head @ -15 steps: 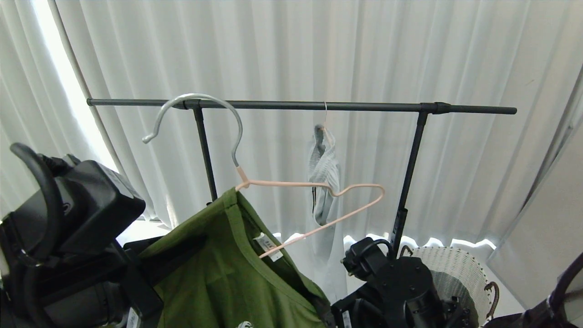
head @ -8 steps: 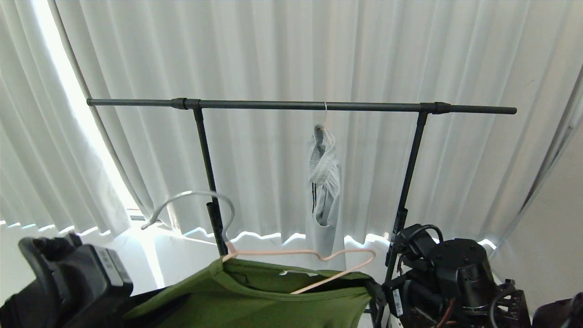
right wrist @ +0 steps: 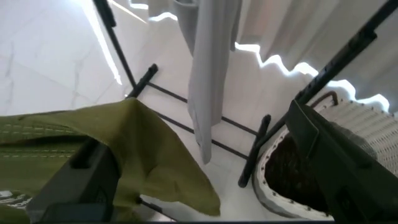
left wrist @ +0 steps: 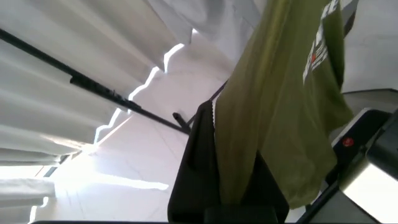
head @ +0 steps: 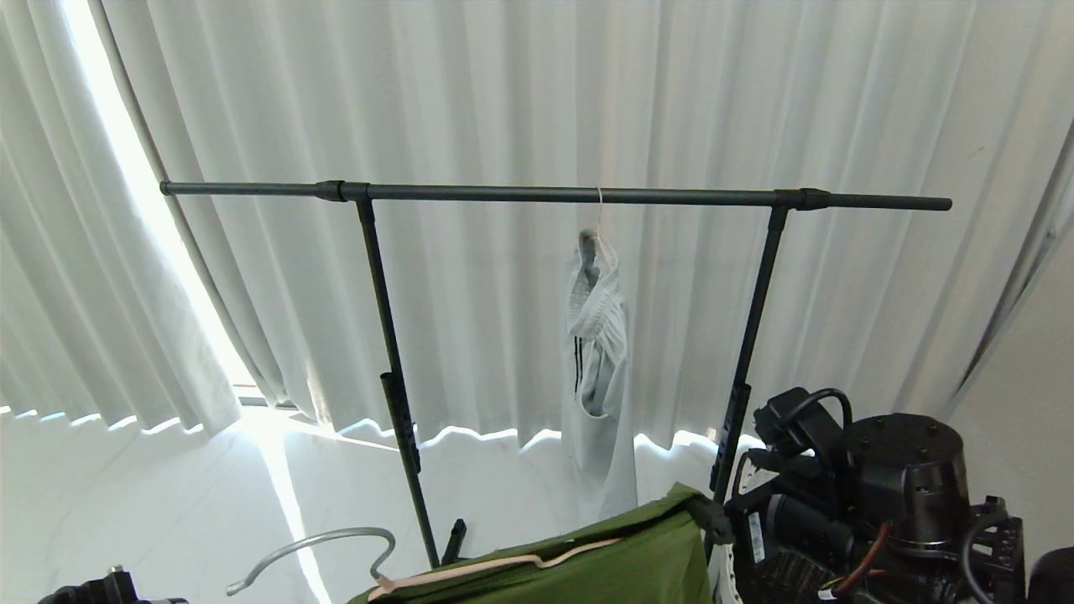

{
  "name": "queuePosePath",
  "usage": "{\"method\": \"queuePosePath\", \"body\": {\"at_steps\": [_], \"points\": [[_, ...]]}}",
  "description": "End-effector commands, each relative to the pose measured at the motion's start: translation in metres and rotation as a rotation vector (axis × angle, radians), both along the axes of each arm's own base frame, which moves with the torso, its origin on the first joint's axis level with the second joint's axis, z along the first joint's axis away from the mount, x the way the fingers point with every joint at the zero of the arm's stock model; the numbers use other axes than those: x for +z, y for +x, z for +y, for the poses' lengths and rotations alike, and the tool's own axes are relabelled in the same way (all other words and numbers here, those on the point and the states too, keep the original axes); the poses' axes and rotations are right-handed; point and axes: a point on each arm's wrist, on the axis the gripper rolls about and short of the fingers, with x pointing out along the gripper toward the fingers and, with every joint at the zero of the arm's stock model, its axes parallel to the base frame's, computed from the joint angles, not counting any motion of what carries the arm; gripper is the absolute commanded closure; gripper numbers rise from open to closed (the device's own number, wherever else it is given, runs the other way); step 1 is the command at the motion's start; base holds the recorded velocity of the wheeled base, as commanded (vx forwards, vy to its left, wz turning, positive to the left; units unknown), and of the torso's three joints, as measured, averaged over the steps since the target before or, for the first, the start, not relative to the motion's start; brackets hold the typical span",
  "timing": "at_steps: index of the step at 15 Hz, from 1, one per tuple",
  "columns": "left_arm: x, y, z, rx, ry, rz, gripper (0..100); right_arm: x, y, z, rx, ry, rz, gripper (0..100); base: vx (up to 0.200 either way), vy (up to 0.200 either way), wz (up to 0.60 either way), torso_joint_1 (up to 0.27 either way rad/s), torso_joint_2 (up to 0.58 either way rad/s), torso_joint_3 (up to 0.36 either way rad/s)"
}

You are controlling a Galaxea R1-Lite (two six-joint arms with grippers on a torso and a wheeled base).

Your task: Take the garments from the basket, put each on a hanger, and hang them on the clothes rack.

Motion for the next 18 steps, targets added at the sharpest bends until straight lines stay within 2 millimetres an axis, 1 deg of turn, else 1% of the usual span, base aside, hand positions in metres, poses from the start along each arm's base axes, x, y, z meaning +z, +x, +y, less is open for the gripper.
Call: {"method": "queuePosePath", "body": {"at_steps": [1,3,4,5,6,8,9,12,14,16,18], "points": [[-0.006,0.005,-0.003,0.036,0.043,0.028,100,0.012,-0.007,-0.005,0.051,0.016,-0.041,0,0.0,0.0,0.0,0.0,0.0,0.0],[-0.002,0.013,-0.006,0.085,0.033,0.026,100,0.017,-0.013,-0.009,0.141,0.002,-0.062,0,0.0,0.0,0.0,0.0,0.0,0.0],[0.004,0.016,-0.009,0.081,-0.008,-0.001,100,0.016,-0.017,-0.01,0.2,-0.018,-0.064,0,0.0,0.0,0.0,0.0,0.0,0.0],[0.008,0.017,-0.01,0.061,-0.041,-0.015,100,0.016,-0.021,-0.009,0.255,-0.014,-0.058,0,0.0,0.0,0.0,0.0,0.0,0.0],[0.008,0.017,-0.011,0.049,-0.058,-0.016,100,0.02,-0.028,-0.006,0.337,0.018,-0.059,0,0.0,0.0,0.0,0.0,0.0,0.0],[0.01,0.017,-0.011,0.044,-0.068,-0.022,100,0.024,-0.037,-0.002,0.437,0.044,-0.05,0,0.0,0.0,0.0,0.0,0.0,0.0],[0.008,0.017,-0.011,0.035,-0.069,-0.015,100,0.027,-0.045,0.002,0.487,0.046,-0.043,0,0.0,0.0,0.0,0.0,0.0,0.0],[0.005,0.016,-0.011,0.001,-0.072,0.01,100,0.038,-0.051,0.001,0.521,0.027,-0.069,0,0.0,0.0,0.0,0.0,0.0,0.0],[0.005,0.015,-0.013,-0.062,-0.091,0.034,100,0.05,-0.052,0.002,0.585,0.001,-0.089,0,0.0,0.0,0.0,0.0,0.0,0.0],[0.003,0.021,-0.021,-0.104,-0.09,0.075,100,0.065,-0.058,0.01,0.73,-0.045,-0.073,0,0.0,0.0,0.0,0.0,0.0,0.0],[0.008,0.031,-0.033,-0.118,-0.108,0.057,100,0.076,-0.068,0.029,0.836,-0.072,-0.059,0,0.0,0.0,0.0,0.0,0.0,0.0]]}}
